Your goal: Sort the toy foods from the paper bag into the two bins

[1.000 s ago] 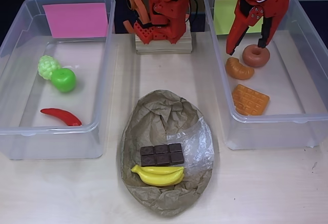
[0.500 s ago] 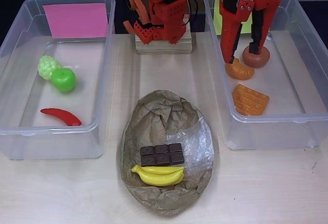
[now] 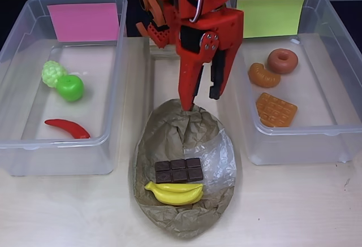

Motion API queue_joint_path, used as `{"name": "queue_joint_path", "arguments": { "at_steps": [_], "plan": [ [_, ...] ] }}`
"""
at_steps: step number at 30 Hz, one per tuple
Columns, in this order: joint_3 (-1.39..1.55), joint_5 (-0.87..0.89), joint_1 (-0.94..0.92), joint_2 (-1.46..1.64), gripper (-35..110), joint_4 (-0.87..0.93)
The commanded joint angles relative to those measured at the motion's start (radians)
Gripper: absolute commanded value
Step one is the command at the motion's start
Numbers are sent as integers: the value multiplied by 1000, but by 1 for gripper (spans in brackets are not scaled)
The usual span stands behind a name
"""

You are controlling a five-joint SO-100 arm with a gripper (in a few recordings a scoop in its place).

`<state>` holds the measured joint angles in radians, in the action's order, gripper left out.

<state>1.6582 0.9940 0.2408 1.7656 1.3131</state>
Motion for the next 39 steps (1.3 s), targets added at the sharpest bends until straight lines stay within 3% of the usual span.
{"name": "queue_joint_path", "arguments": {
  "at_steps": [1,13,23,39],
  "plan": [
    [6,-107,-48,-31,25,-46],
    [-264,-359,-87,-423,34,-164],
    [-436,-368,-80,-693,35,-195],
    [-525,-387,-91,-838,33,-244]
  ]
}}
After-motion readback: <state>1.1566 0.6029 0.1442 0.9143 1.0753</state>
